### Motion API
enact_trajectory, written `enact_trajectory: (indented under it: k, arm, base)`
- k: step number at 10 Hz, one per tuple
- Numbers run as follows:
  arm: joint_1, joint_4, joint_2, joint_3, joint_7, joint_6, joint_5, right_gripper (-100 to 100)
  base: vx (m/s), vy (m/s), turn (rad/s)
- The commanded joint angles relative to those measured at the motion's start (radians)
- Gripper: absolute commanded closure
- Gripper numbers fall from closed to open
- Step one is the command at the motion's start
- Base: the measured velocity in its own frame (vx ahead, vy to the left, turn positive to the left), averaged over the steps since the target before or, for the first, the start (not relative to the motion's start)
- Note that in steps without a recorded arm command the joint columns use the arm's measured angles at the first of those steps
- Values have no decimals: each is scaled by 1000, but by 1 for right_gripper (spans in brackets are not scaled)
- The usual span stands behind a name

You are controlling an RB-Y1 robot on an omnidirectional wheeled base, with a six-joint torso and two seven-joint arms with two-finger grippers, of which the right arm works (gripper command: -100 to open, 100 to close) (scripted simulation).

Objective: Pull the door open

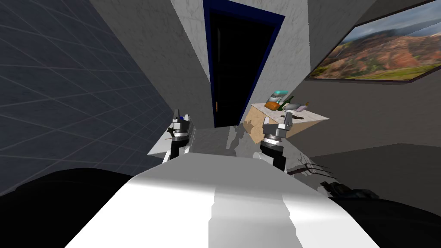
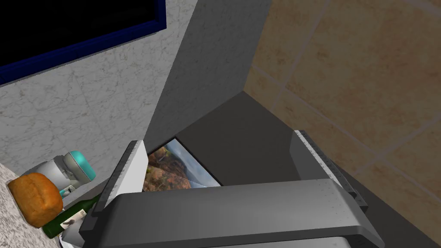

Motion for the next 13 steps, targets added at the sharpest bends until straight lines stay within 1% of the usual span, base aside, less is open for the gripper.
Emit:
enact_trajectory:
  k: [1, 4, 5, 7, 13]
  arm:
    - [-12, 35, -10, 2, -24, -10, -15, -100]
    - [-35, 100, -26, 7, -68, -27, -42, -100]
    - [-47, 134, -33, 9, -91, -37, -56, -100]
    - [-60, 170, -41, 11, -115, -47, -71, -100]
    - [-107, 305, -63, 20, -207, -84, -127, -100]
  base:
    - [54, 15, 107]
    - [113, 23, 114]
    - [105, 24, 113]
    - [96, 13, 96]
    - [87, 12, 99]
